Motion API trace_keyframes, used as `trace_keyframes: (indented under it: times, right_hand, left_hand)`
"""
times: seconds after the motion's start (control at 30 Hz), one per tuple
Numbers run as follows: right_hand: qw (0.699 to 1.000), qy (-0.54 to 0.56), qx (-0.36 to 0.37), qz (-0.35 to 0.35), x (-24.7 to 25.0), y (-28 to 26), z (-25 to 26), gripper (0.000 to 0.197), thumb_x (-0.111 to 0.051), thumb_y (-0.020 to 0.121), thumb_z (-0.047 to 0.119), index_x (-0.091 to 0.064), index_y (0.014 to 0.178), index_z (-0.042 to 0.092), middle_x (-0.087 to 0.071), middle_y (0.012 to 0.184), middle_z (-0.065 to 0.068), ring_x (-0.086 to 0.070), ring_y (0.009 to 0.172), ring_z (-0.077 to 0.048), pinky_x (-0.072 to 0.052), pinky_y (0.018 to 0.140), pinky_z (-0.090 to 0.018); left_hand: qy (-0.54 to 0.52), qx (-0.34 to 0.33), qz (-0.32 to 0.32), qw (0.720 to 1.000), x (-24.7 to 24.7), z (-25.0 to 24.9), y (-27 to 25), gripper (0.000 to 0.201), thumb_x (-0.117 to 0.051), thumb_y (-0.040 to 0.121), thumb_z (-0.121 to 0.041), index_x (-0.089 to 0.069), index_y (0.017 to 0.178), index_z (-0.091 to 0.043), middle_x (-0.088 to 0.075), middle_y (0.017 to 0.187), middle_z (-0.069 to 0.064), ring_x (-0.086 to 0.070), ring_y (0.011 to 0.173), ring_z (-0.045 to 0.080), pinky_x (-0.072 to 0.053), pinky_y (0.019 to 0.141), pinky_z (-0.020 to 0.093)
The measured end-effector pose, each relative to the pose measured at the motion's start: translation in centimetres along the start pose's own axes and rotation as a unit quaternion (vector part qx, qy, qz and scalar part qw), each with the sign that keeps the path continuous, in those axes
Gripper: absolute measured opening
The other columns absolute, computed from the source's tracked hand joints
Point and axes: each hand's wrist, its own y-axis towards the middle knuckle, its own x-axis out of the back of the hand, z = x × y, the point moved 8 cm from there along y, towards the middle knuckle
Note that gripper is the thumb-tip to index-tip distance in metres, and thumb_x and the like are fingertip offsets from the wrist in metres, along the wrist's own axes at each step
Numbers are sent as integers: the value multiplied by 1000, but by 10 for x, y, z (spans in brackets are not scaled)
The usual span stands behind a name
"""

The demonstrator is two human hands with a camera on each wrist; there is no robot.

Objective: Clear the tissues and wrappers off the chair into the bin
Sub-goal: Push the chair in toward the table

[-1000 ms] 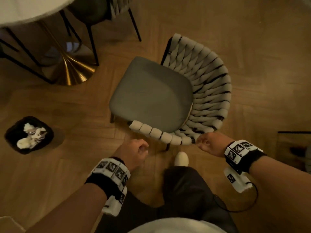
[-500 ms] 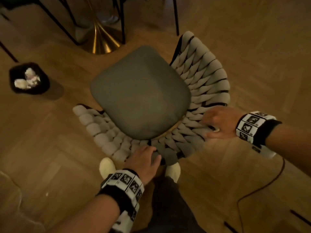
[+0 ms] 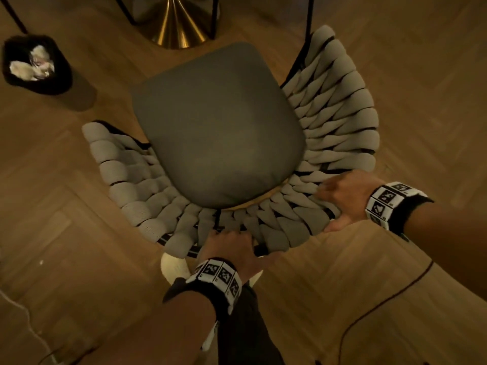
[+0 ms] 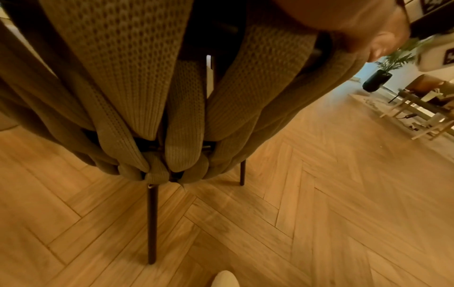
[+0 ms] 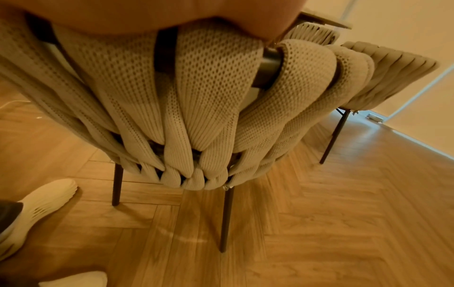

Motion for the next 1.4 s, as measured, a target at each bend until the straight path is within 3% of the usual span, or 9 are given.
trace_keyframes:
  times: [0.17,0.3,0.47,0.6,0.77,0.9,1.2,1.33,1.4]
  right_hand:
    - [999,27,-30,9,10,7,30,122,2,48,100,-46,133,27,-63,124,-5,-60,109,-28,-53,84,-44]
    - [995,73,-66,-31,56,43,82,115,-2,47,101,-60,110,24,-70,97,-3,-63,82,-26,-54,71,-39]
    - [989,104,-79,-69,127,89,137,89,-19,57,97,-61,86,24,-64,73,1,-57,63,-20,-46,55,-31]
    - [985,99,-91,-104,174,116,150,86,-20,58,96,-62,81,24,-62,67,2,-56,59,-19,-45,55,-30]
    - [980,100,-100,-137,226,147,140,90,-17,55,98,-62,81,25,-63,67,2,-53,59,-19,-41,55,-29]
    - [976,112,-108,-152,266,178,124,97,-7,49,99,-61,81,25,-63,68,1,-56,59,-19,-43,55,-29]
    - [972,130,-108,-165,344,235,65,103,1,41,98,-61,82,26,-64,73,2,-58,64,-18,-45,57,-29]
    - [971,133,-112,-162,374,264,30,107,-2,41,101,-64,82,24,-67,73,1,-59,63,-19,-43,56,-28]
    - [971,128,-116,-163,388,276,16,108,-4,43,102,-65,83,23,-67,72,1,-61,64,-20,-49,60,-30]
  left_hand:
    - [16,-53,-34,998,7,32,-6,95,-12,50,-99,-64,91,-32,-69,85,-6,-62,80,20,-50,81,41]
    - [93,-66,-14,993,44,112,-19,91,-16,53,-97,-63,98,-33,-67,85,-6,-60,80,18,-48,77,35]
    - [156,-12,-20,987,86,210,-28,97,-10,54,-96,-61,108,-33,-68,106,-4,-58,105,19,-36,98,42]
    - [171,-5,-11,985,113,256,-20,105,-3,48,-98,-61,108,-36,-69,103,-3,-59,102,19,-35,97,43]
    - [176,-5,-11,984,153,297,0,108,-2,46,-99,-64,105,-33,-69,92,-4,-60,91,19,-37,91,41]
    - [184,5,-27,983,196,330,21,101,-9,49,-99,-66,101,-33,-68,83,-4,-56,79,18,-34,72,36]
    - [195,-6,-20,981,286,373,92,107,-10,49,-98,-60,115,-31,-68,110,-1,-56,109,23,-33,101,43]
    - [171,-20,-10,985,323,388,122,102,-10,47,-99,-65,99,-31,-68,90,-3,-56,79,17,-41,71,34]
    - [168,-19,-22,985,339,396,134,100,-9,47,-100,-65,92,-31,-67,83,-5,-55,71,15,-40,65,32]
